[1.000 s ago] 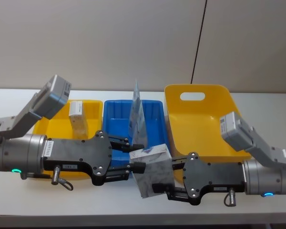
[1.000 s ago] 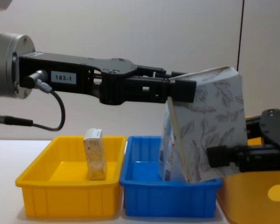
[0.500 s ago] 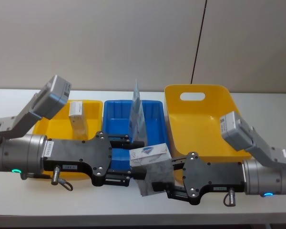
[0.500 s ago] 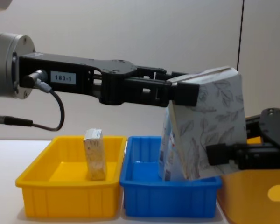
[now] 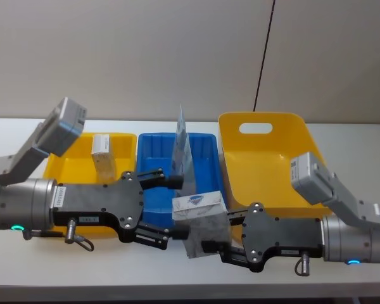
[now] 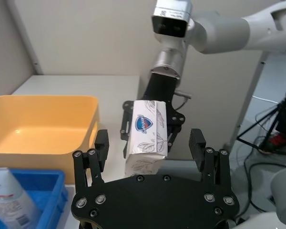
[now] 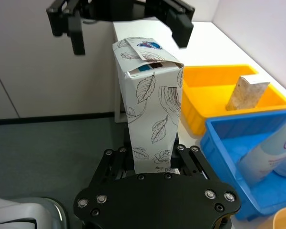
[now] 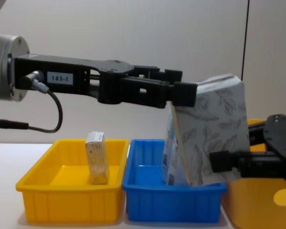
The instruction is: Bimanual collaborative sorting of washing and personal care products
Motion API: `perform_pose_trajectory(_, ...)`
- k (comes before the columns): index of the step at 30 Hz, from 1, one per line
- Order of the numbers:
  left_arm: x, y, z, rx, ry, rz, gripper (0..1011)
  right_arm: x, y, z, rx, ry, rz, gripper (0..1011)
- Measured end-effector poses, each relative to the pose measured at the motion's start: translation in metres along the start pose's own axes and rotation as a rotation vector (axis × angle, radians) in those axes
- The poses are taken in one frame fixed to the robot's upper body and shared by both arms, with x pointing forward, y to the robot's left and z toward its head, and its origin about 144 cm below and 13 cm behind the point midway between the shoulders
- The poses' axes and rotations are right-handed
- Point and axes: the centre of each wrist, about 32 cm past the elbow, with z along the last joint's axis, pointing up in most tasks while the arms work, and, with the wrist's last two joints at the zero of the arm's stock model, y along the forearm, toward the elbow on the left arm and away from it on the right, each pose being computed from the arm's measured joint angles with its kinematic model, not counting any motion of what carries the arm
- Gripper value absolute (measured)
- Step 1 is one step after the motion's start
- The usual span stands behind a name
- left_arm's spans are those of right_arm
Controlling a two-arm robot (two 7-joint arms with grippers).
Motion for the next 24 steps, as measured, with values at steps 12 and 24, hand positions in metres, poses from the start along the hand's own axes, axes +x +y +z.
perform_pose_trajectory(12, -0.012, 0.014, -0.006, -0.041, 0.028, 0.143, 1001, -0.009, -0.001, -0.011, -0.018, 0.01, -0.086, 361)
perform_pose_trajectory(24, -0.026, 0.021, -0.011, -0.071, 0.051, 0.313, 1001, -0.019, 0.001, -0.021, -0.003, 0.041, -0.239, 361)
